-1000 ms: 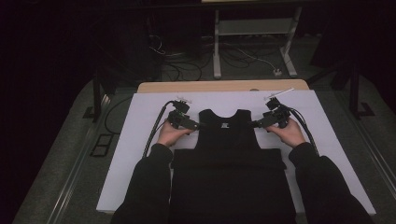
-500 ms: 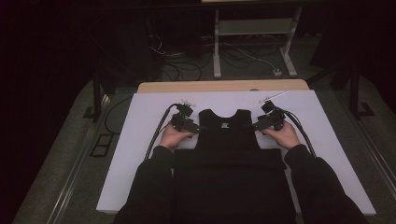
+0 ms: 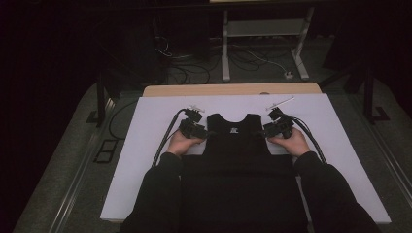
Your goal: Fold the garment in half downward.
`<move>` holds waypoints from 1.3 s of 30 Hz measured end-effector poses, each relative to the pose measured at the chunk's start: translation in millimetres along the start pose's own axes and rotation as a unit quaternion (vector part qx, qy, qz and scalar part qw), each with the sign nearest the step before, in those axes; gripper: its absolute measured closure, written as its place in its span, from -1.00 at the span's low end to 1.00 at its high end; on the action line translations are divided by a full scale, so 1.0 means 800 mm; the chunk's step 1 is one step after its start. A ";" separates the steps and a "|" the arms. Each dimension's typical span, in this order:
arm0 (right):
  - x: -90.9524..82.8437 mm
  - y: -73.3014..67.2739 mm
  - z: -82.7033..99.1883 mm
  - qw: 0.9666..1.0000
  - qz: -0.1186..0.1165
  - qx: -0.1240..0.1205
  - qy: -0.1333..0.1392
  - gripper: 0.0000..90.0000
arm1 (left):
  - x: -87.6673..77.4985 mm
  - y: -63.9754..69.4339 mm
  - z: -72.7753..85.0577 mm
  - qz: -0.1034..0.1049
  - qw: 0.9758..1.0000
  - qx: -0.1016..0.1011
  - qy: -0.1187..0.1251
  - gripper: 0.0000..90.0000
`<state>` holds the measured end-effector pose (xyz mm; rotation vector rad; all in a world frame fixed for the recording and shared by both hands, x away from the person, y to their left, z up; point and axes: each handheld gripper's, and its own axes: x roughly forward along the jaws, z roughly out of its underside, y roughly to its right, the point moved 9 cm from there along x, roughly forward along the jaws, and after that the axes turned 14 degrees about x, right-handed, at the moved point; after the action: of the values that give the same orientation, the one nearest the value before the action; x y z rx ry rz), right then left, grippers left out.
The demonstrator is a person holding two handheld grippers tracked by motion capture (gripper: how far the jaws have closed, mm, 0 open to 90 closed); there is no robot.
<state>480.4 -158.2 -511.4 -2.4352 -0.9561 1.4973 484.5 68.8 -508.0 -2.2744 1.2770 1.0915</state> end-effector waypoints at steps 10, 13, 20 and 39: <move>0.002 -0.003 0.000 1.000 0.006 -0.006 0.009 -0.15 | 0.002 0.004 -0.002 0.000 1.000 0.001 0.005 -0.12; 0.004 -0.005 0.000 1.000 0.008 -0.013 0.014 0.00 | 0.004 0.006 -0.004 0.004 1.000 0.000 0.009 -0.04; 0.007 -0.012 0.002 0.999 0.015 -0.026 0.016 0.24 | 0.008 0.012 -0.006 0.005 1.000 0.013 0.014 0.29; 0.003 -0.022 0.012 1.000 -0.023 0.003 -0.005 0.85 | 0.010 0.023 -0.002 0.014 1.000 0.000 0.017 0.85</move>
<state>465.3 -144.9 -510.5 -2.3877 -0.9995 1.4956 472.6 52.9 -511.0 -2.2905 1.3265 1.0665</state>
